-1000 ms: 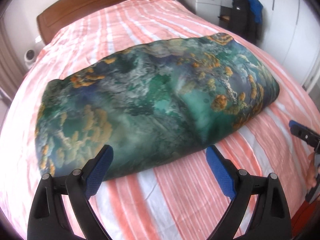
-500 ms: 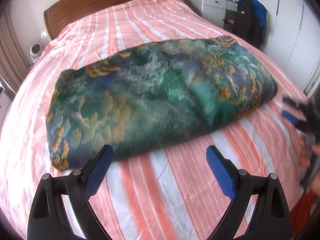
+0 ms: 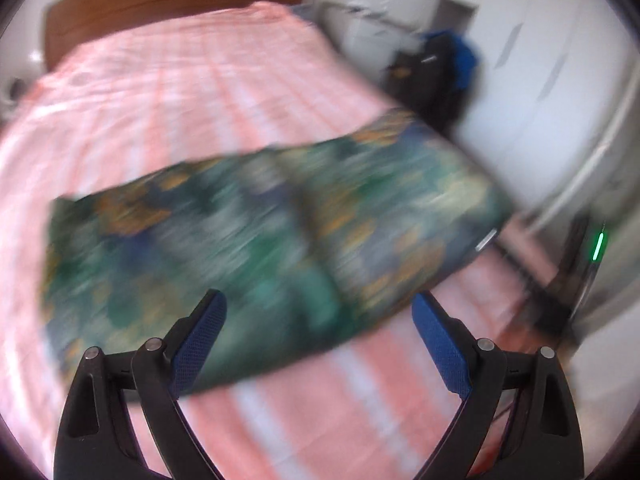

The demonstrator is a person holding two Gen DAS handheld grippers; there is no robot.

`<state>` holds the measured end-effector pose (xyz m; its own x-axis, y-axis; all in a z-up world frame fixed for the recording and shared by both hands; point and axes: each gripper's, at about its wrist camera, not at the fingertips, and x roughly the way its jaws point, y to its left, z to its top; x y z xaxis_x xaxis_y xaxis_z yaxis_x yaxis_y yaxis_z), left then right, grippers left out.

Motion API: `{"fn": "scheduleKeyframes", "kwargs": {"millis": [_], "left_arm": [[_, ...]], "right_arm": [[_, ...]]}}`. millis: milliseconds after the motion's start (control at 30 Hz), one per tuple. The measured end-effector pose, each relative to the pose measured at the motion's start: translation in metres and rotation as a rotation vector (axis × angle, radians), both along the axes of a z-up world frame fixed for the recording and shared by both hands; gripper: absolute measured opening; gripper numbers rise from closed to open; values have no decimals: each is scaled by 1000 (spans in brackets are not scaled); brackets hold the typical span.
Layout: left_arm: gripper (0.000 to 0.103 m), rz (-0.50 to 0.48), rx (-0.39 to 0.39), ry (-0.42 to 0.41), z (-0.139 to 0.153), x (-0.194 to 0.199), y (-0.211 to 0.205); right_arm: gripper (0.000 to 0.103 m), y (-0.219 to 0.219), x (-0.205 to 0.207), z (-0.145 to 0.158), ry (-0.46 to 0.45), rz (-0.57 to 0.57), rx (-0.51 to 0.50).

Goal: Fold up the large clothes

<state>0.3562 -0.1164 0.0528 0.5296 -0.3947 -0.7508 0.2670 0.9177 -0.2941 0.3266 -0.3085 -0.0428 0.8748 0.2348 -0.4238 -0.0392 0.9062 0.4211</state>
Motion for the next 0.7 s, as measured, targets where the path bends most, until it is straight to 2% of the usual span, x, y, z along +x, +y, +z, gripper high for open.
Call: {"fn": "scheduleKeyframes", "kwargs": {"millis": [100, 167, 233, 300, 367, 400, 433, 467, 500, 533, 600, 667, 700], "left_arm": [[96, -104, -124, 24, 20, 23, -23], [96, -144, -120, 52, 26, 34, -35], [96, -149, -73, 52, 28, 38, -39], [96, -125, 5, 74, 26, 37, -40], [96, -89, 109, 79, 18, 33, -39], [90, -68, 178, 74, 13, 31, -39], [77, -47, 234, 66, 7, 30, -37], [44, -19, 271, 62, 1, 31, -32], [36, -9, 232, 79, -1, 34, -24], [32, 5, 181, 89, -2, 37, -14], [28, 24, 148, 80, 2, 41, 6], [28, 40, 127, 59, 11, 46, 31], [28, 59, 92, 54, 16, 48, 49]], "right_arm": [[29, 56, -24, 31, -108, 108, -219], [28, 94, -40, 39, -166, 185, -345], [28, 132, -58, 39, -214, 257, -464], [28, 170, -74, 34, -257, 327, -600], [27, 198, -90, 28, -301, 370, -705], [27, 210, -98, 26, -324, 392, -747], [26, 217, -102, 24, -336, 408, -769], [26, 224, -105, 23, -347, 423, -789], [26, 230, -106, 21, -354, 435, -807], [26, 233, -105, 20, -347, 451, -806], [29, 228, -99, 21, -316, 467, -763], [45, 215, -97, 31, -282, 513, -658], [62, 204, -100, 38, -258, 528, -577]]}}
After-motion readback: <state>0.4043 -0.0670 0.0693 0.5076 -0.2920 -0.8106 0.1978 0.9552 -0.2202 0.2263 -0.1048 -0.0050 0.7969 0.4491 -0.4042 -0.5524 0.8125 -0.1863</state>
